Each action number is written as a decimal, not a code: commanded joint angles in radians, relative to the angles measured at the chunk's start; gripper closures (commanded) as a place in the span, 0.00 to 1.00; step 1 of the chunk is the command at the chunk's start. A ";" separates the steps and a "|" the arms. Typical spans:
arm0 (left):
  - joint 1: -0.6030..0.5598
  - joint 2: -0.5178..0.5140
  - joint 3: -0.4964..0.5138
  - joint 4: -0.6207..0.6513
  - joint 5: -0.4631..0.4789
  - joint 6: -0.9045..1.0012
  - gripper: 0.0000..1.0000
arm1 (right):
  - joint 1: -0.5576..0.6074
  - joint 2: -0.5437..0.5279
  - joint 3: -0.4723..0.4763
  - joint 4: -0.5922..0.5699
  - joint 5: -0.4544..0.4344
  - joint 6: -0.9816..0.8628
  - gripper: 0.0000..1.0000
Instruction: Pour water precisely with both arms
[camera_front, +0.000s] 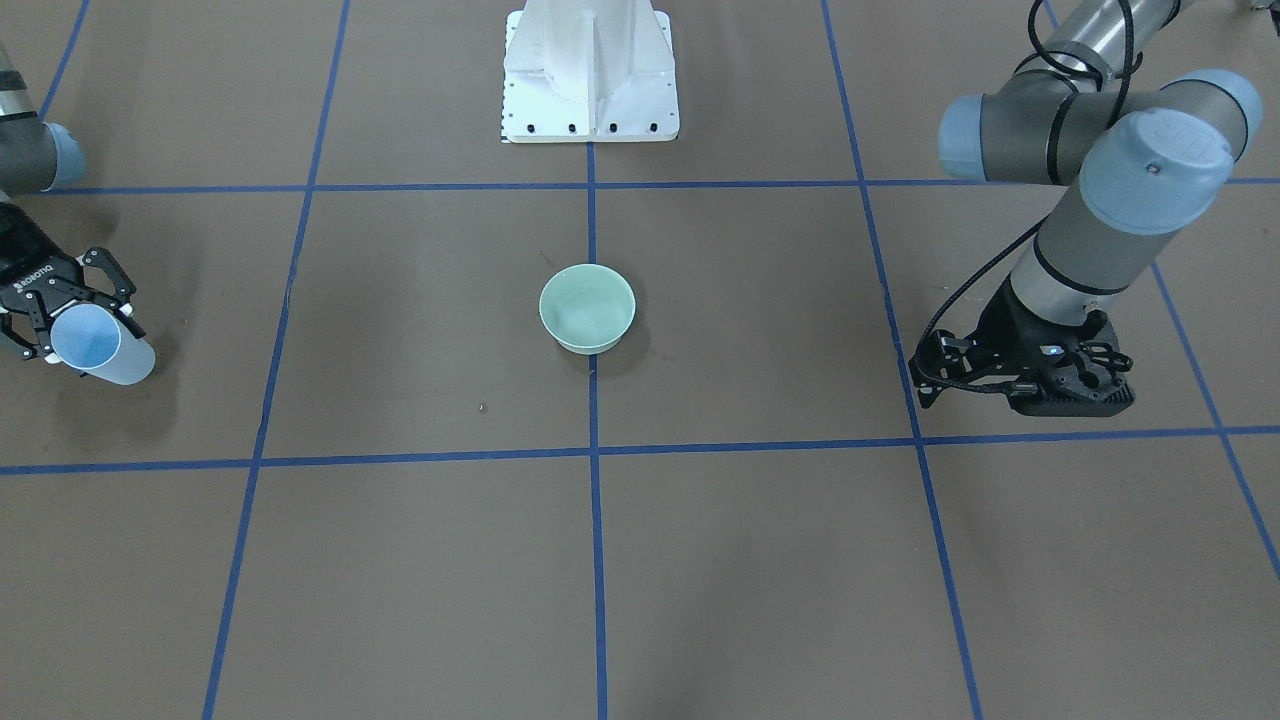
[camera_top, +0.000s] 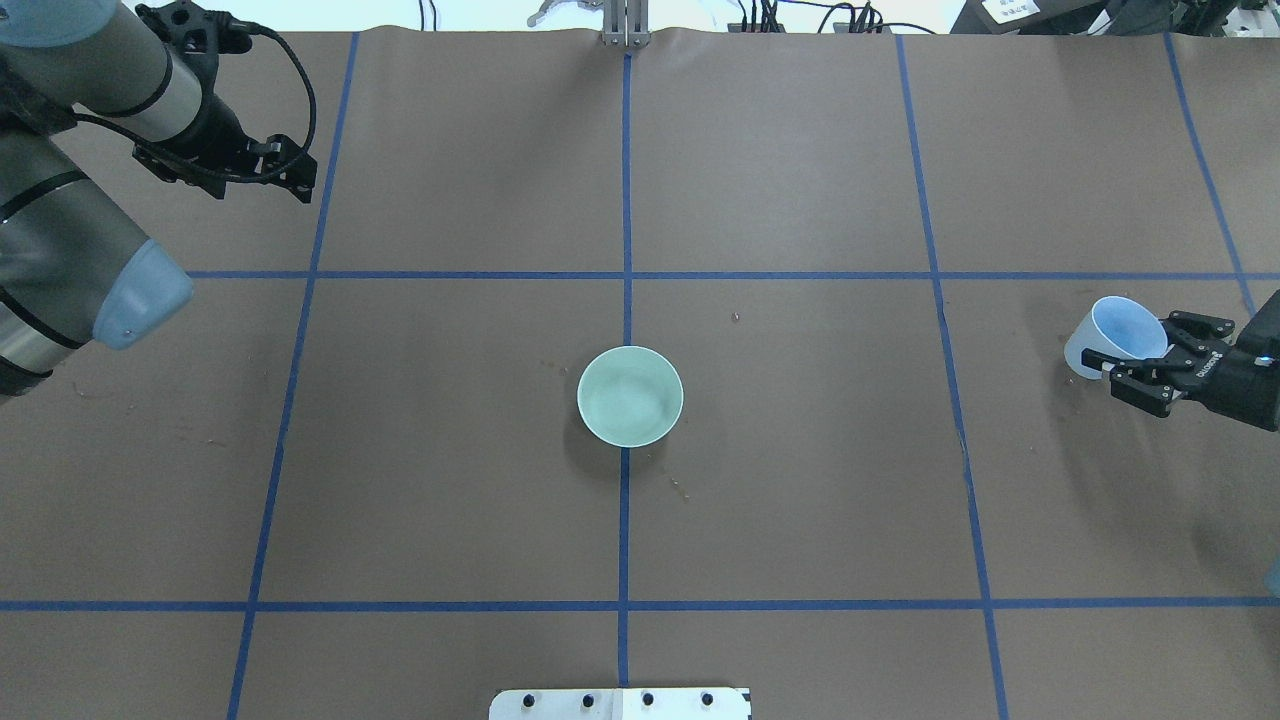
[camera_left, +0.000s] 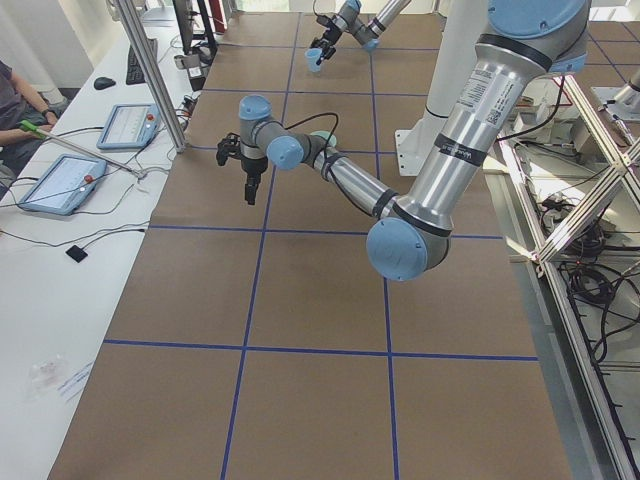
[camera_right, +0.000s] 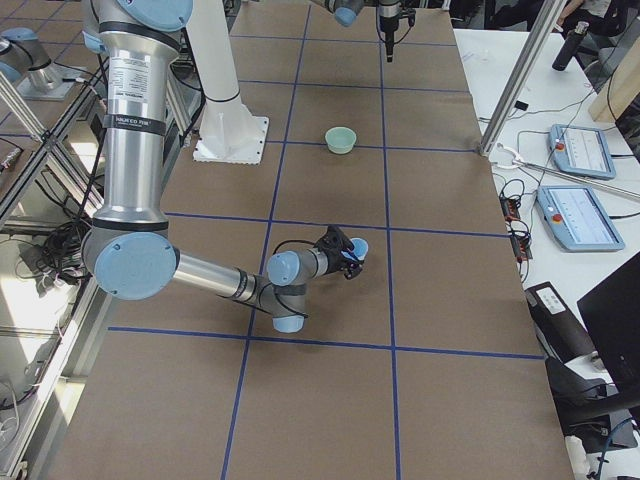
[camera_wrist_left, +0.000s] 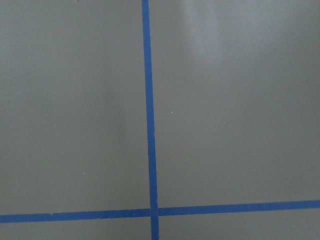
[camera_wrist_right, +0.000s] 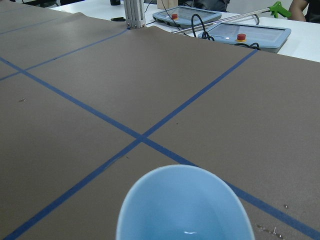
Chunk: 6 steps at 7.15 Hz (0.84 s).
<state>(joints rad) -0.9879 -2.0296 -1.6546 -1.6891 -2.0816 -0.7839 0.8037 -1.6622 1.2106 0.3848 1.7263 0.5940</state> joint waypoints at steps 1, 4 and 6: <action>-0.002 0.002 -0.001 0.000 0.000 0.000 0.01 | -0.008 0.002 -0.005 -0.006 -0.001 -0.008 0.93; -0.002 0.003 -0.004 0.000 0.002 0.002 0.01 | -0.012 0.001 -0.016 -0.006 0.004 -0.008 0.66; -0.003 0.006 -0.008 0.000 0.002 0.002 0.00 | -0.012 -0.007 -0.016 -0.004 0.013 -0.008 0.38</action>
<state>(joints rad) -0.9899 -2.0249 -1.6607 -1.6889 -2.0801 -0.7824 0.7917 -1.6643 1.1966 0.3791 1.7335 0.5860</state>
